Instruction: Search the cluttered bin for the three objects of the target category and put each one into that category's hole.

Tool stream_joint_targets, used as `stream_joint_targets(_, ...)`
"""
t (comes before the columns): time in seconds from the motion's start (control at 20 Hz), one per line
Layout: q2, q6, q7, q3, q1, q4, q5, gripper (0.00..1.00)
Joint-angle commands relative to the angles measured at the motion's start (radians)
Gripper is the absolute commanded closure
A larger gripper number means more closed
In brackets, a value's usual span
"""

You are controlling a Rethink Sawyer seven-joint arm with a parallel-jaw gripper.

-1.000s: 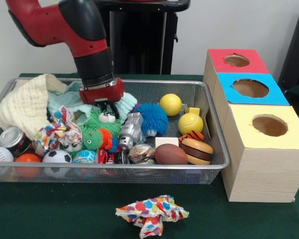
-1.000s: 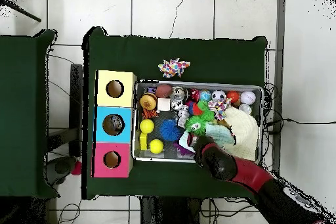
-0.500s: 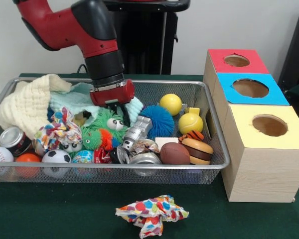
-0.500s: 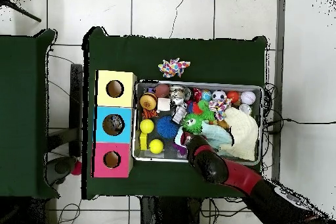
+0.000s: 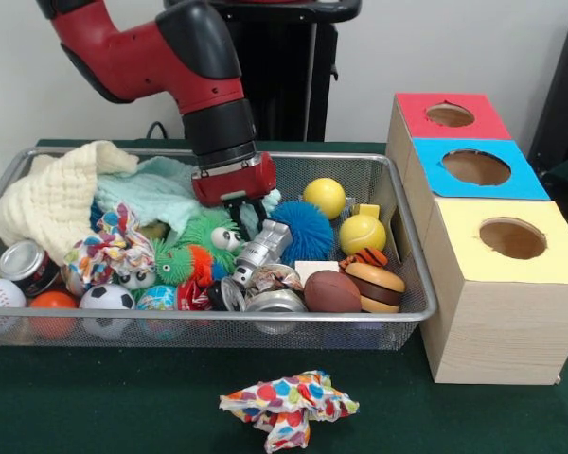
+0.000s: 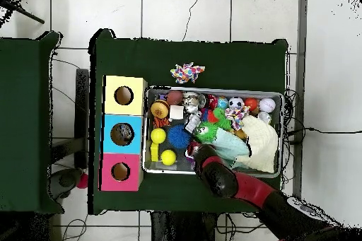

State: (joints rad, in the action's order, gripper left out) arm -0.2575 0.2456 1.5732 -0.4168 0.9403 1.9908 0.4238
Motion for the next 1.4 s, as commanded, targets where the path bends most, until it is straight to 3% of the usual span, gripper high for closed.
stream_joint_targets(0.05, 0.106, 0.005, 0.188, -0.082, -0.025, -0.021, 0.016, 0.00)
stream_joint_targets(0.15, 0.122, 0.001, 0.188, -0.098, -0.011, -0.021, 0.019, 0.00)
stream_joint_targets(0.25, 0.073, -0.041, 0.176, -0.073, -0.043, -0.006, -0.008, 0.00)
stream_joint_targets(0.55, -0.242, -0.368, 0.108, 0.070, -0.205, 0.040, -0.138, 0.00)
stream_joint_targets(0.8, -0.349, -0.538, 0.095, 0.108, -0.262, 0.005, -0.172, 0.00)
stream_joint_targets(0.95, -0.384, -0.614, 0.081, 0.117, -0.282, -0.017, -0.157, 0.00)
stream_joint_targets(1.25, -0.380, -0.571, 0.088, 0.110, -0.276, -0.035, -0.091, 0.00)
stream_joint_targets(1.4, -0.371, -0.580, -0.042, 0.198, -0.347, -0.121, 0.107, 0.00)
